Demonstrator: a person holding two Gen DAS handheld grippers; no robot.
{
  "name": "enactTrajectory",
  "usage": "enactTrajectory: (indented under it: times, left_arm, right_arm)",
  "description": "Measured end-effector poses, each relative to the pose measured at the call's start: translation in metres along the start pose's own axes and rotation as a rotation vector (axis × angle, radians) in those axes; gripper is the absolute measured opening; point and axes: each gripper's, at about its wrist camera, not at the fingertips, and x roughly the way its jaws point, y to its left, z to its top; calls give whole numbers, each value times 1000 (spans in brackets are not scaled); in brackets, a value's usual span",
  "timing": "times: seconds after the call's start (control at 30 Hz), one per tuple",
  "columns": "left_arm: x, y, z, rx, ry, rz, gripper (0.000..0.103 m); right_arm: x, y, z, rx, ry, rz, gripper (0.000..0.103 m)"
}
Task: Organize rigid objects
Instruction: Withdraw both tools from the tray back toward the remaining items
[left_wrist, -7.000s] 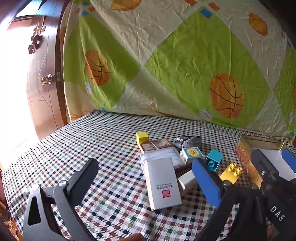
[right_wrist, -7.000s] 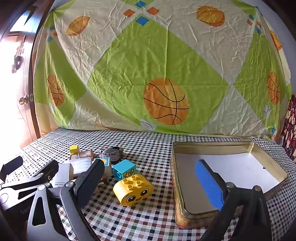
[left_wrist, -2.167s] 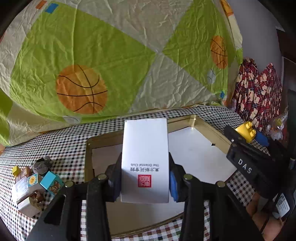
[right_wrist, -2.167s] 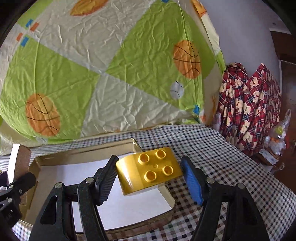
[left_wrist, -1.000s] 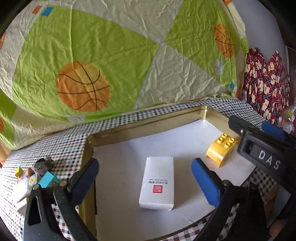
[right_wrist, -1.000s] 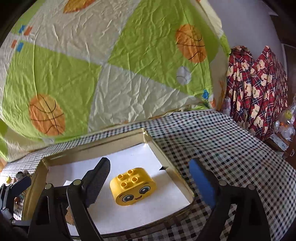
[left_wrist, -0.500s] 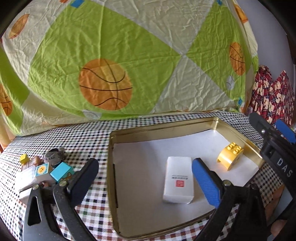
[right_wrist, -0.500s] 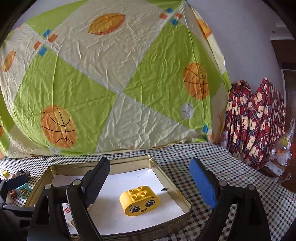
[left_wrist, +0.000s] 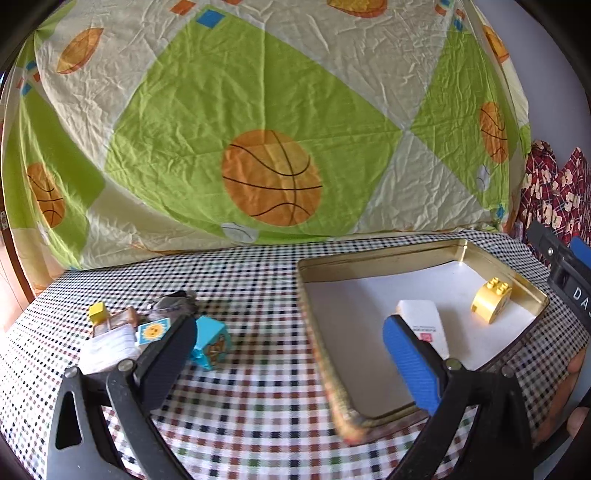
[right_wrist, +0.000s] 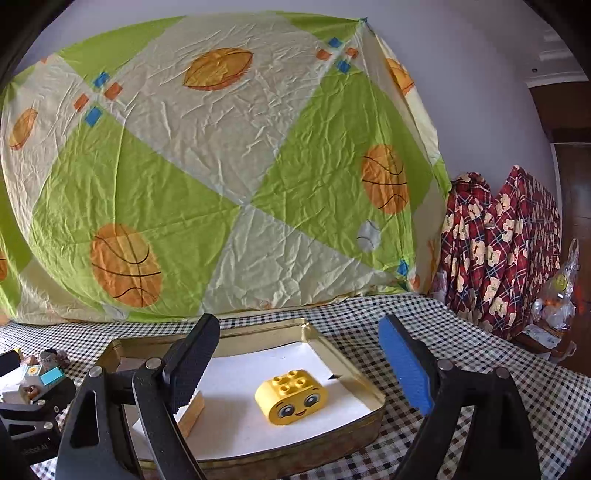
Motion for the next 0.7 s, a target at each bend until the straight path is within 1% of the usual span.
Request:
enactTrajectory:
  times: [0.13, 0.23, 0.37, 0.5, 0.7]
  left_arm:
    - [-2, 22, -3, -9, 18, 1, 102]
    - [-4, 42, -5, -14, 28, 8, 102]
    - [-2, 72, -8, -53, 41, 29, 102]
    - [-1, 99, -10, -70, 44, 64, 102]
    - [2, 136, -11, -84, 49, 116, 102]
  right_arm:
    - [0, 10, -6, 64, 72, 43, 90]
    - [-7, 24, -10, 70, 66, 56, 90]
    - [-14, 51, -14, 68, 64, 81, 90]
    - [-16, 82, -17, 64, 83, 127, 90]
    - [-27, 136, -23, 5, 84, 210, 90]
